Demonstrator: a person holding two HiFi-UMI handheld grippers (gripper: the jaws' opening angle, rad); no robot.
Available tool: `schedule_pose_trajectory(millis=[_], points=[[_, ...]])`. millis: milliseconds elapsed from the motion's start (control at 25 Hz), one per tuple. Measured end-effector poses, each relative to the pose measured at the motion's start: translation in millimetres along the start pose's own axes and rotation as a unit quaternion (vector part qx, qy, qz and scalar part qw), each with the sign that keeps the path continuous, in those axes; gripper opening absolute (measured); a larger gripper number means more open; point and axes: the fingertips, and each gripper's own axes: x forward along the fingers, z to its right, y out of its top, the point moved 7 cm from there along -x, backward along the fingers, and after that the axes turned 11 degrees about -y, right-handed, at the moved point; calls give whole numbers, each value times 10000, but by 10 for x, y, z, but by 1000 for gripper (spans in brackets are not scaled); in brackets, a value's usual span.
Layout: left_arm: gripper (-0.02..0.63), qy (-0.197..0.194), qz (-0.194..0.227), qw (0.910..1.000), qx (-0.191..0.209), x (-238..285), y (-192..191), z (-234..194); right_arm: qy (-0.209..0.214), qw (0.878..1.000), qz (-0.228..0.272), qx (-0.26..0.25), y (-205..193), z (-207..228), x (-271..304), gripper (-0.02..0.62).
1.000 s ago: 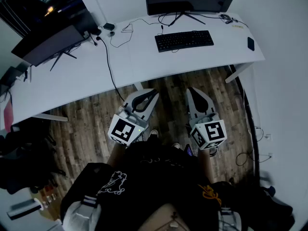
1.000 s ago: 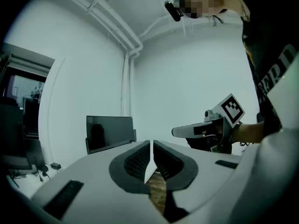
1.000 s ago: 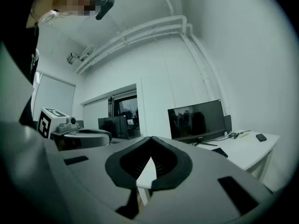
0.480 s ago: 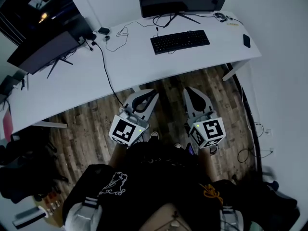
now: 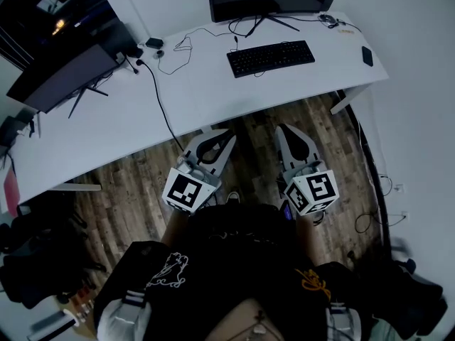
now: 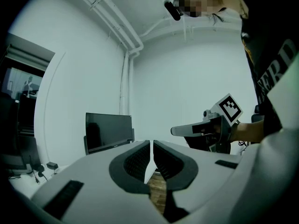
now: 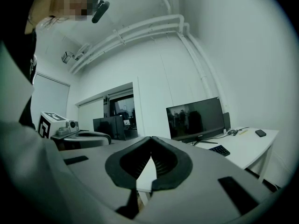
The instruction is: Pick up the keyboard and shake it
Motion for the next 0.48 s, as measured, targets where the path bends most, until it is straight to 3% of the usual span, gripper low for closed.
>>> schedule_pose_trajectory(millis=[480], points=[[34, -310, -6, 9993, -208, 184, -245, -229, -412, 9987, -297, -98, -177, 172, 97, -3]])
